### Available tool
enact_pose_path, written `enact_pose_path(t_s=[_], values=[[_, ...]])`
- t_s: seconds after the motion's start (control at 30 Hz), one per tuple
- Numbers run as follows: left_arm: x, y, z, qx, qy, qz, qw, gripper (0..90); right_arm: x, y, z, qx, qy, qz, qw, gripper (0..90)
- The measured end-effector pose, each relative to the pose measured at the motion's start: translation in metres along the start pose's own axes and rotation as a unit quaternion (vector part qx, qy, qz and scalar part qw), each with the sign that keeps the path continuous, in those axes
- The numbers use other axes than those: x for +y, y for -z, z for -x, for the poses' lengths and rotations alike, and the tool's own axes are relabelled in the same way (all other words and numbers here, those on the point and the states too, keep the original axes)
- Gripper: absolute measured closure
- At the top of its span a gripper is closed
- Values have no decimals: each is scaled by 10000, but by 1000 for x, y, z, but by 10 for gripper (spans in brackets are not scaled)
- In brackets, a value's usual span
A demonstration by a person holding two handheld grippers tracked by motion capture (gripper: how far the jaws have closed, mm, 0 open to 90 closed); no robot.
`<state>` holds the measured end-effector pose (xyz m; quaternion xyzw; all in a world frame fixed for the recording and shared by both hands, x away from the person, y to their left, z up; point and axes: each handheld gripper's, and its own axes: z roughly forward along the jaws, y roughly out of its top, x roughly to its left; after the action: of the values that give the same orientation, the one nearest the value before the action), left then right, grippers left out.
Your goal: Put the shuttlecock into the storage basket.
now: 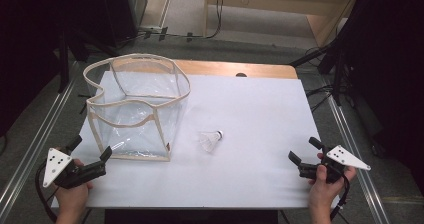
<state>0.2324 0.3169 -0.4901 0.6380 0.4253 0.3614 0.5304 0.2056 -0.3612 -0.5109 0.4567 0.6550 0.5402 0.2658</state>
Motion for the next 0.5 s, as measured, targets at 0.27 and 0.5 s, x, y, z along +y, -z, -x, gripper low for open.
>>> enact_pose_path(t_s=[0.27, 0.5], values=[[-1, 1, 2, 61, -89, -23, 9999, 3, 18, 6, -12, 181, -12, 114, 9998, 0], [-1, 2, 1, 58, -6, 5, 10000, 3, 34, 3, -27, 410, 266, -83, 9988, 0]])
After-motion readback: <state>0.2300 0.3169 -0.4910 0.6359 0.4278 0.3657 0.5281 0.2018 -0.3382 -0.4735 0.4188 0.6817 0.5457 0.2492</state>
